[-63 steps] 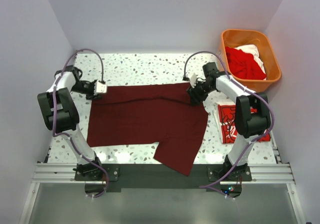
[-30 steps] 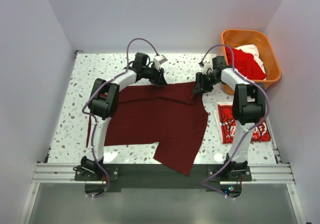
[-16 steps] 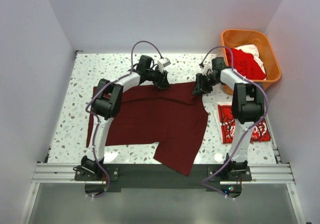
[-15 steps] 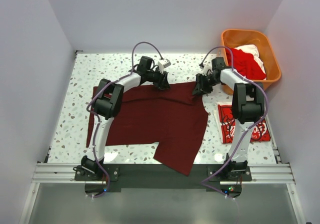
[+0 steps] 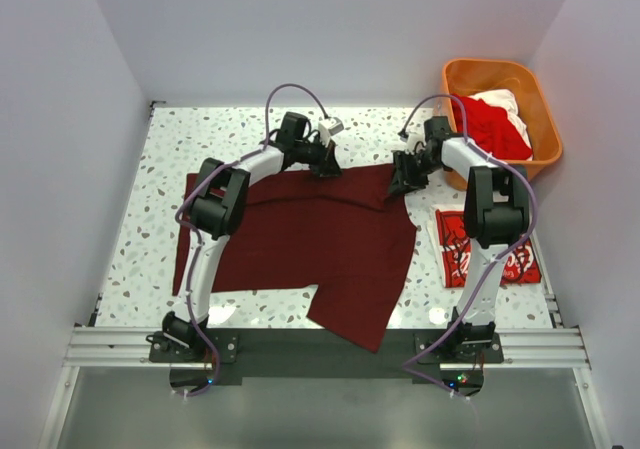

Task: Fold and stack the t-shirts
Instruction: Fold the tshirt

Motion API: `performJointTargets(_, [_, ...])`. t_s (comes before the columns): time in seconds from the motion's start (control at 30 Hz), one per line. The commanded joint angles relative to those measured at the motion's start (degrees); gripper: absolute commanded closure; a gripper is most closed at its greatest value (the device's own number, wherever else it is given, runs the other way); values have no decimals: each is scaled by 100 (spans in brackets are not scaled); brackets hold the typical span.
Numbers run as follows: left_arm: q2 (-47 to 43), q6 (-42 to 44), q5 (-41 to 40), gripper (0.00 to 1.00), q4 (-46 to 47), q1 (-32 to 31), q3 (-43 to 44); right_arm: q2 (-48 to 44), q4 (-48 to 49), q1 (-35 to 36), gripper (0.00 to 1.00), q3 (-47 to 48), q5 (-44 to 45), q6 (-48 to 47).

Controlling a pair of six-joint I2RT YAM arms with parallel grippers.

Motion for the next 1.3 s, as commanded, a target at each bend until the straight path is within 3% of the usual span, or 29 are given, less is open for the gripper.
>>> performJointTargets(0.0, [-298,-70,244,100,461,-33,-38,-206,-46,-58,56,98,92,-15])
performJointTargets(0.3, [-396,-26,403,100,708,-33,-241,84,165,-50,61,239,-278,380])
performJointTargets(0.4, [-440,-18,420,100,734,-42,-311,85,183,-41,73,265,-287,398])
performJointTargets(0.57, [-563,61,429,100,769,-33,-452,-152,200,-41,84,134,-260,266])
performJointTargets(0.7, [-721,132,481,100,866,-33,-653,-354,340,-50,100,2,-260,222])
performJointTargets(0.97, [-1379,360,850,100,1235,-33,-1339,-715,359,-32,100,-262,-848,-375])
performJointTargets(1.27, [-1898,1063,1062,100,744,-25,-1998,-1075,-168,47,100,-604,-1367,-1499])
